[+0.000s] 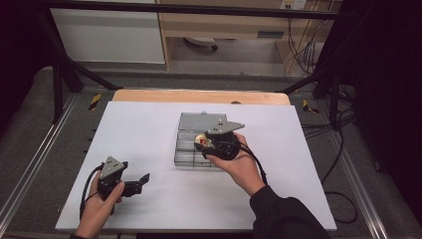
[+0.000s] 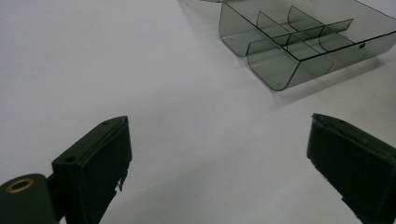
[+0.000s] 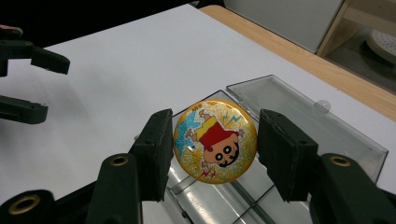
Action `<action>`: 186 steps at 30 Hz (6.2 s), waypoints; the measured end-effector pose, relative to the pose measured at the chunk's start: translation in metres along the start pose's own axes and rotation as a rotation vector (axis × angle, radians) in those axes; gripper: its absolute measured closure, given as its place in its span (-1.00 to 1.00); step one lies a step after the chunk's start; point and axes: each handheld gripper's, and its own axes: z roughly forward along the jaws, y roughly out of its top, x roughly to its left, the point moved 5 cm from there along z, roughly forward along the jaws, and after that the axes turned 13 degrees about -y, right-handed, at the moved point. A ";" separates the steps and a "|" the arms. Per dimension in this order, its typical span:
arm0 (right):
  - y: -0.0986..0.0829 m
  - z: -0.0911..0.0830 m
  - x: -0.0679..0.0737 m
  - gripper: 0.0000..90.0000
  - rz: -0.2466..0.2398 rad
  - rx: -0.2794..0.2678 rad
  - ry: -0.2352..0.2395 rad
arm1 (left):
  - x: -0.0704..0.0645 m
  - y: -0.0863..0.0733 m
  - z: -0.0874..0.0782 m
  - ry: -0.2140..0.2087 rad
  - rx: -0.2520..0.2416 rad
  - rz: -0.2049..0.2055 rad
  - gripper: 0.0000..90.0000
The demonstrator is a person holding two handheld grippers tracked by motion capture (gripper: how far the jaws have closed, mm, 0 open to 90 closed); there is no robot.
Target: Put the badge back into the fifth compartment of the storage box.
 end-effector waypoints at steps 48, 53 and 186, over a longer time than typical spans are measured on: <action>-0.002 0.042 -0.040 0.04 0.018 0.105 -0.039 | 0.001 0.000 -0.001 0.009 -0.003 0.000 -0.85; -0.004 0.045 -0.041 0.04 0.018 0.119 -0.037 | 0.001 -0.001 0.000 0.010 0.006 0.000 -0.85; -0.050 0.065 0.001 0.04 0.022 0.277 0.059 | -0.001 -0.004 0.003 -0.001 0.047 0.021 -0.84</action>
